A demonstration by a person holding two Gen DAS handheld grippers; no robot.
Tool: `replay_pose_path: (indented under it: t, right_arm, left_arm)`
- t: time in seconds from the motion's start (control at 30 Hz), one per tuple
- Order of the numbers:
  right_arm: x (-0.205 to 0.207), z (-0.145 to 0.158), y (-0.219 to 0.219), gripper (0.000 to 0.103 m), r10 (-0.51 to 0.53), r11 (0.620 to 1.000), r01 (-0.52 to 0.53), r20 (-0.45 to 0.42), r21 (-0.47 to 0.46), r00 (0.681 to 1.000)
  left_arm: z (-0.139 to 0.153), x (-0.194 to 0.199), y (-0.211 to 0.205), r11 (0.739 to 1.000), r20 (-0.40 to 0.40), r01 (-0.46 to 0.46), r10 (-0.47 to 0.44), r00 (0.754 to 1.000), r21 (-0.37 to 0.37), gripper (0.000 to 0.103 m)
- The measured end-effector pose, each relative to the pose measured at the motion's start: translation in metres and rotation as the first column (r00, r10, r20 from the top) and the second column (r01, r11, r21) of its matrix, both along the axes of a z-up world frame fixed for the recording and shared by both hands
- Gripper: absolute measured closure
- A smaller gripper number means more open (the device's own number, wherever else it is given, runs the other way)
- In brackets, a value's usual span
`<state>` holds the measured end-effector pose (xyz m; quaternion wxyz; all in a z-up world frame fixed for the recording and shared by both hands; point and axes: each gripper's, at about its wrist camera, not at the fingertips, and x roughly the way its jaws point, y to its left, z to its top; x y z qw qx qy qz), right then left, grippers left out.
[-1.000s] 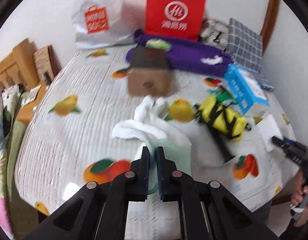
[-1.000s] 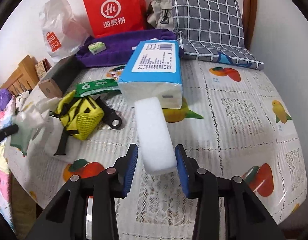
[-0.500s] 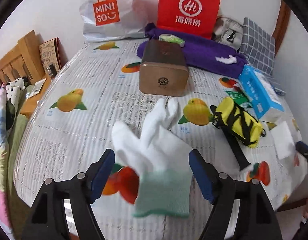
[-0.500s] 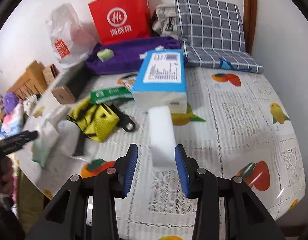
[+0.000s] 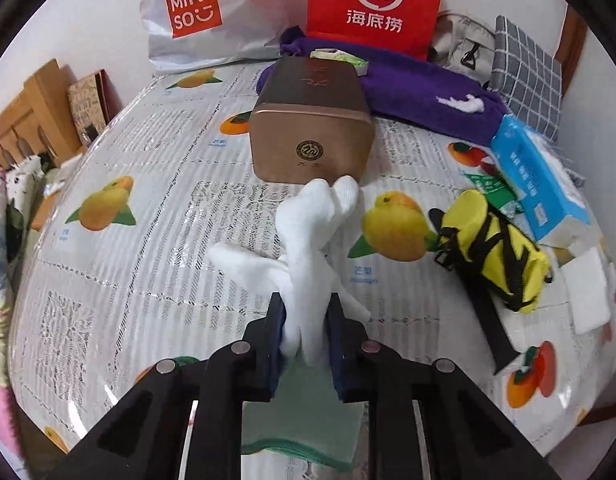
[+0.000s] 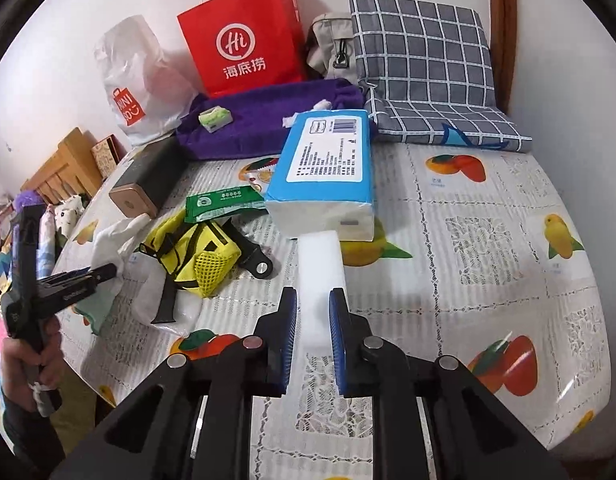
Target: Organize soft objects
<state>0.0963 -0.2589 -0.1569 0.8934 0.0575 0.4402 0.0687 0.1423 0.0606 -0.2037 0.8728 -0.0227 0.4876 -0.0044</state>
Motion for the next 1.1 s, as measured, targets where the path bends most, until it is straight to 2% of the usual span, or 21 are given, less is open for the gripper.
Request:
replay_pose_path:
  t: [0.07,0.1,0.13,0.2,0.3,0.37,0.4,0.43,0.47,0.57,0.77,0.9,1.1]
  right_arm:
    - [-0.002,0.002,-0.001,0.082,0.009,1.0,-0.009,0.018,0.002,1.0]
    - [-0.003,0.004,-0.002,0.072,0.012,1.0,-0.013,0.03,0.009,0.999]
    - [-0.004,0.005,-0.003,0.052,0.014,1.0,-0.014,0.036,0.011,0.999]
    - [-0.004,0.005,-0.003,0.034,0.016,1.0,-0.016,0.058,-0.004,0.998]
    - [0.004,-0.005,0.0,0.035,0.019,1.0,-0.019,0.034,-0.009,0.999]
    - [0.011,-0.015,0.003,0.043,0.02,1.0,-0.02,0.001,-0.018,1.0]
    - [0.018,-0.024,0.006,0.061,0.031,0.999,-0.032,-0.03,-0.031,0.999]
    - [0.021,-0.029,0.008,0.072,0.04,0.998,-0.042,-0.047,-0.041,0.998]
    - [0.023,-0.031,0.01,0.075,0.041,0.997,-0.044,-0.047,-0.056,0.998]
    - [0.026,-0.021,0.012,0.075,0.055,0.997,-0.057,-0.03,-0.06,0.998]
    - [0.021,0.029,0.008,0.075,0.073,0.997,-0.07,0.085,-0.038,0.994]
    - [0.025,0.059,0.0,0.074,0.05,0.999,-0.048,0.144,-0.014,0.988]
    - [0.036,0.088,-0.002,0.074,0.04,0.999,-0.041,0.201,0.003,0.979]
  left_arm:
    - [0.003,-0.003,0.001,1.0,-0.001,0.006,-0.006,1.0,-0.003,0.084]
    - [0.003,-0.004,0.001,1.0,-0.002,0.009,-0.009,1.0,-0.002,0.084]
    - [0.004,-0.004,0.001,1.0,-0.004,0.012,-0.012,1.0,-0.004,0.084]
    - [0.006,-0.005,0.002,1.0,-0.005,0.011,-0.011,1.0,-0.027,0.084]
    - [0.011,-0.008,0.001,0.999,0.01,0.027,-0.026,1.0,-0.044,0.084]
    - [0.018,-0.01,-0.002,0.999,0.022,0.037,-0.037,0.999,-0.038,0.084]
    - [0.021,-0.01,-0.002,0.998,0.026,0.041,-0.04,0.999,-0.036,0.084]
    - [0.026,-0.01,-0.003,0.998,0.032,0.046,-0.045,0.998,-0.035,0.084]
    - [0.033,-0.01,-0.003,0.998,0.041,0.051,-0.05,0.998,-0.03,0.084]
    - [0.052,-0.009,-0.002,0.998,0.073,0.052,-0.05,0.996,-0.019,0.084]
    - [0.083,-0.004,-0.001,0.998,0.129,0.05,-0.045,0.991,-0.039,0.084]
    - [0.095,0.003,-0.004,0.998,0.148,0.049,-0.043,0.988,-0.039,0.084]
    - [0.11,0.014,-0.01,0.998,0.171,0.048,-0.041,0.984,-0.037,0.084]
